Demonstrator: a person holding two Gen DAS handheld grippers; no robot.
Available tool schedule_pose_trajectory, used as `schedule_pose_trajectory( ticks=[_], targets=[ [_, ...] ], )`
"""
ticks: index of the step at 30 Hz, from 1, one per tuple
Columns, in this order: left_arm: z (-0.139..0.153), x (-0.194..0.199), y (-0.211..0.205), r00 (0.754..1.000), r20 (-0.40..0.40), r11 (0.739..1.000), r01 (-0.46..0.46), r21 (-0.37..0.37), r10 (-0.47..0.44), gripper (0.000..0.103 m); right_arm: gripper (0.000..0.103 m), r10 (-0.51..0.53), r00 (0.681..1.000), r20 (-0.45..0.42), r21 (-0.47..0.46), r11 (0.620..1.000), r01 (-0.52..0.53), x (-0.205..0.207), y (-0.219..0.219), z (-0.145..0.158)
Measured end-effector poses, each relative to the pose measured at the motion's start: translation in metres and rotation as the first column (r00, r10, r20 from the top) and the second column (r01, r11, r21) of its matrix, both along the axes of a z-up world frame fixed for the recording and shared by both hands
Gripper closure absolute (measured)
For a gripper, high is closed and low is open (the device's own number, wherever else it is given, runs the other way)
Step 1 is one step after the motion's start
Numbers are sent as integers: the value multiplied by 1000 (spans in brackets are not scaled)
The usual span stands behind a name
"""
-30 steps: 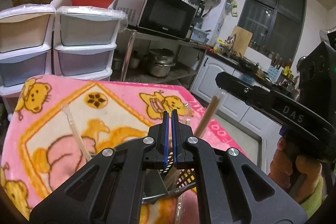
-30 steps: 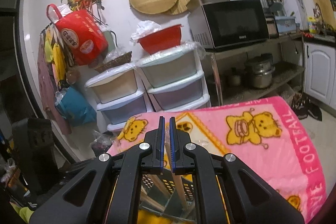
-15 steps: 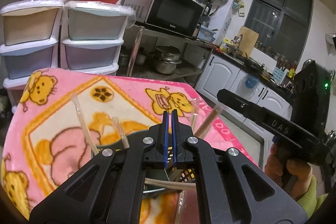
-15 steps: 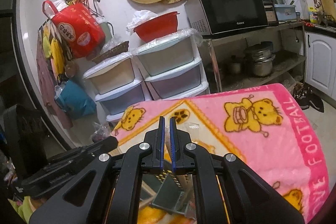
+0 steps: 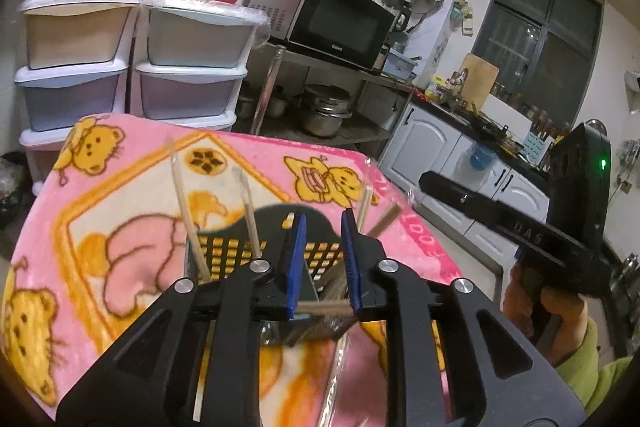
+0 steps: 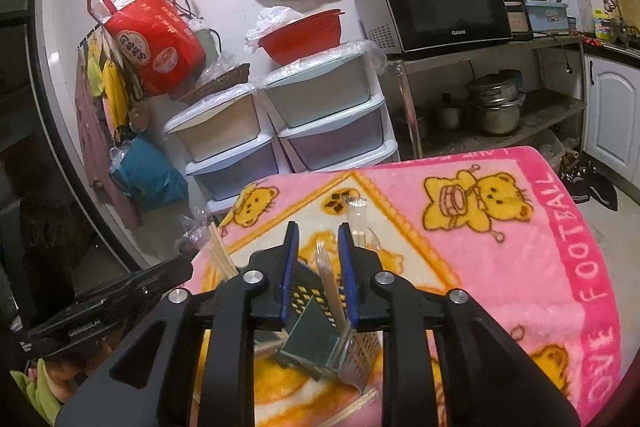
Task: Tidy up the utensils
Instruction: 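Open the right gripper to release its chopstick while the left gripper opens too, then withdraw the right tool from the caddy toward remaining chopsticks while the left tool follows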
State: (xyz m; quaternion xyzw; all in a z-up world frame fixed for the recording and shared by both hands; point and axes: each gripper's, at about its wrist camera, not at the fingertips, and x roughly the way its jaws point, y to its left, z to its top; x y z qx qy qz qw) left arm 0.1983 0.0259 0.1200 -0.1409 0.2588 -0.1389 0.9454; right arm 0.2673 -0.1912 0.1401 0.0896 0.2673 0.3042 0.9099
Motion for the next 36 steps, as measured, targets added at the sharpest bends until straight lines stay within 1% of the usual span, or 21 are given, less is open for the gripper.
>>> schedule_pose_trajectory(
  ticks=[1, 2, 4, 9, 13, 15, 17, 19, 22, 24, 26, 31, 33, 34, 36],
  targets=[
    [-2, -4, -1, 1000, -5, 1000, 2, 3, -2, 83, 74, 0, 1000, 2, -4, 1000, 0, -3, -2, -1],
    [-4, -7, -2, 1000, -9, 1000, 2, 8, -2, 81, 73, -1, 1000, 3, -7, 1000, 1, -4, -2, -1],
    [-7, -13, -2, 1000, -14, 1000, -1, 11, 2, 80, 72, -6, 1000, 5, -13, 1000, 6, -9, -5, -2],
    [-12, -27, -3, 1000, -10, 1000, -10, 26, 10, 70, 68, -14, 1000, -9, -18, 1000, 13, -19, -13, -9],
    [-18, -31, 0, 1000, -19, 1000, -21, 21, 21, 68, 65, -17, 1000, -15, -26, 1000, 17, -26, -17, -13],
    [-19, -34, 0, 1000, -15, 999, -27, 30, 28, 61, 64, -16, 1000, -19, -30, 999, 16, -30, -19, -15],
    [-20, -36, 0, 999, -13, 999, -34, 34, 34, 58, 61, -19, 1000, -18, -36, 999, 18, -34, -21, -17],
    [-22, -38, 0, 999, -12, 999, -36, 39, 36, 57, 59, -24, 1000, -19, -38, 999, 23, -37, -24, -19],
    [-24, -42, -1, 999, -14, 998, -42, 46, 43, 51, 58, -27, 999, -21, -42, 999, 27, -41, -26, -22],
    [-24, -43, -1, 999, -13, 998, -43, 41, 43, 43, 56, -31, 999, -24, -45, 999, 30, -44, -29, -25],
    [-24, -46, -2, 999, -5, 998, -42, 45, 42, 39, 53, -33, 999, -26, -43, 999, 32, -48, -31, -28],
    [-24, -53, -2, 999, 16, 997, -47, 59, 46, 29, 48, -35, 999, -23, -53, 998, 33, -56, -31, -30],
    [-25, -55, -1, 999, 24, 997, -50, 60, 48, 21, 45, -37, 999, -23, -53, 998, 36, -58, -31, -30],
    [-24, -56, -2, 998, 28, 997, -51, 63, 49, 19, 43, -35, 999, -22, -53, 998, 34, -57, -31, -30],
    [-24, -59, -3, 998, 37, 996, -53, 67, 50, 14, 42, -38, 999, -18, -55, 998, 37, -61, -32, -31]
  ],
)
